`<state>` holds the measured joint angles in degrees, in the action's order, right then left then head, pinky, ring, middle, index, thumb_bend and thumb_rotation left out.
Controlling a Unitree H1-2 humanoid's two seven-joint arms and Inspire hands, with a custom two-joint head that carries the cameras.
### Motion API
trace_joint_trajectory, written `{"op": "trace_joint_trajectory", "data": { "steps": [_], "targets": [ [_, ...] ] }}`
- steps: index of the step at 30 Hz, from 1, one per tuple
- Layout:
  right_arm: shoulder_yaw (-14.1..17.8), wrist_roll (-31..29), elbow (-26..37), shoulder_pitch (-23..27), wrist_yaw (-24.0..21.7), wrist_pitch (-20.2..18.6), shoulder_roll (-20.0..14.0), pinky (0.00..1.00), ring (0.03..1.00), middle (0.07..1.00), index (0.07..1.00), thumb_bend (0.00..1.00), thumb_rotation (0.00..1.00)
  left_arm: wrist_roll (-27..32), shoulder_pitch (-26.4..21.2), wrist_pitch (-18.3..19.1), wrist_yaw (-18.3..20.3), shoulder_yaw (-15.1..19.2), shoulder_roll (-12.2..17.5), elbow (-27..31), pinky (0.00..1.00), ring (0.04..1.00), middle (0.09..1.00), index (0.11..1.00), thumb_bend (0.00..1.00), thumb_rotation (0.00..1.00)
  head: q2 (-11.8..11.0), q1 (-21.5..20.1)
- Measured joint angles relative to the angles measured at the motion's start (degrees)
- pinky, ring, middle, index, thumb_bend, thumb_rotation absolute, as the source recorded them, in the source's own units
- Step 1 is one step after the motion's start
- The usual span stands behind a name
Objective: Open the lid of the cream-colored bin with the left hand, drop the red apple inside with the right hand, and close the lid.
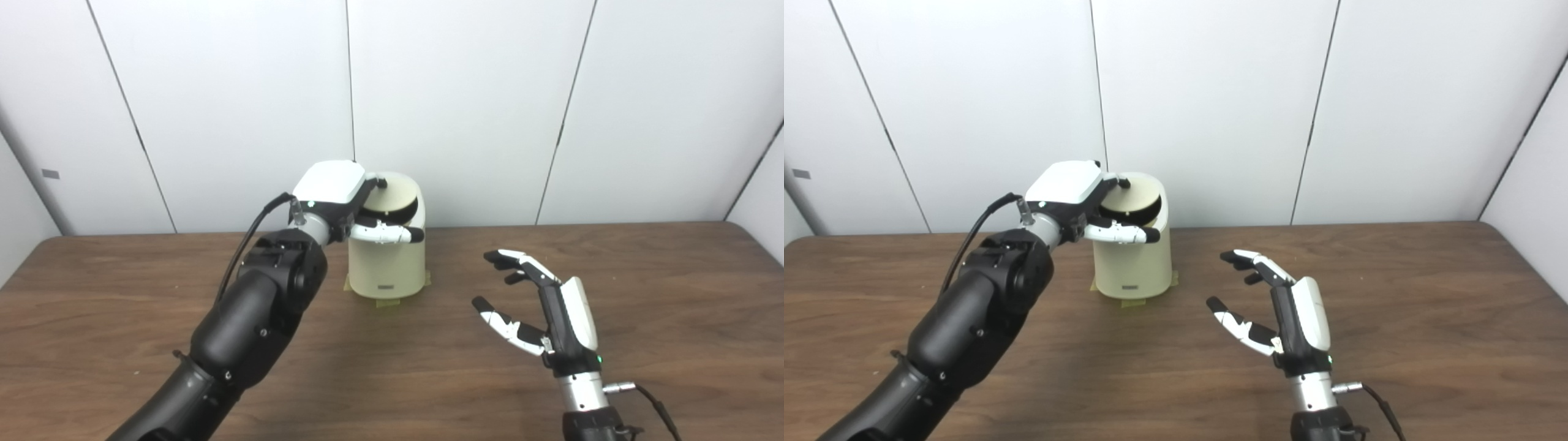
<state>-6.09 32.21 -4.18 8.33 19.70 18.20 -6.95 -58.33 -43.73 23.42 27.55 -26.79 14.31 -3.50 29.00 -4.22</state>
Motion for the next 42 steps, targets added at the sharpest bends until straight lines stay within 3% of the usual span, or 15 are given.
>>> {"op": "trace_joint_trajectory", "data": {
  "steps": [5, 11, 15, 19, 25, 35, 39, 42],
  "targets": [
    [-0.01, 0.25, 0.19, -0.11, -0.25, -0.2, 0.09, 0.56, 0.682, 0.705, 0.694, 0.23, 0.31, -3.21, 0.33, -0.29, 0.04, -1.87, 0.7, 0.15, 1.0, 0.989, 0.873, 0.846, 1.0, 0.9, 0.44, -0.35],
    [0.05, 0.25, 0.19, -0.11, -0.26, -0.21, 0.24, 0.56, 0.682, 0.703, 0.694, 0.24, 0.35, -11.5, 1.68, -1.88, -0.41, -5.41, 1.65, 0.11, 1.0, 0.994, 0.88, 0.849, 1.0, 0.92, 0.35, -0.26],
    [0.05, 0.25, 0.27, -0.16, -0.28, -0.22, 0.41, 0.55, 0.677, 0.701, 0.693, 0.24, 0.34, -16.74, 1.74, -3.49, -0.43, -7.65, 2.62, -0.41, 1.0, 0.999, 0.895, 0.853, 1.0, 0.87, 0.79, -0.35],
    [0.06, 0.23, 1.07, -0.7, -0.86, -1.08, 0.66, 0.55, 0.675, 0.704, 0.695, 0.24, 0.39, -19.42, 2.36, -4.79, -1.76, -8.01, 2.69, -1.34, 1.0, 0.997, 0.889, 0.852, 1.0, 0.87, 1.05, -0.26],
    [0.17, -0.47, 1.37, -1.01, -1.45, -1.54, 1.15, 0.56, 0.678, 0.704, 0.692, 0.25, 0.38, -22.07, 2.91, -6.74, -3.36, -8.29, 2.72, -3.01, 1.0, 1.0, 0.896, 0.863, 0.99, 0.84, 1.23, -0.44],
    [0.15, -0.23, 1.71, -1.21, -1.85, -2.45, 1.49, 0.55, 0.678, 0.703, 0.692, 0.24, 0.39, -21.69, 3.88, -7.96, -5.6, -6.65, 2.46, -4.11, 1.0, 0.992, 0.919, 0.896, 0.96, 0.87, 1.14, -0.44],
    [0.14, 0.19, 1.72, -1.21, -1.84, -2.41, 1.5, 0.55, 0.679, 0.705, 0.693, 0.24, 0.39, -16.95, 7.22, -9.21, -10.55, -3.22, 2.14, -3.97, 1.0, 1.0, 0.989, 0.984, 0.88, 0.86, 1.05, -0.44],
    [0.29, -0.02, 1.79, -1.23, -1.85, -2.44, 1.5, 0.56, 0.681, 0.706, 0.692, 0.25, 0.39, -13.74, 10.87, -10.43, -15.32, -1.31, 1.56, -3.7, 1.0, 1.0, 0.999, 0.999, 0.84, 0.83, 1.05, -0.44]
  ]
}}
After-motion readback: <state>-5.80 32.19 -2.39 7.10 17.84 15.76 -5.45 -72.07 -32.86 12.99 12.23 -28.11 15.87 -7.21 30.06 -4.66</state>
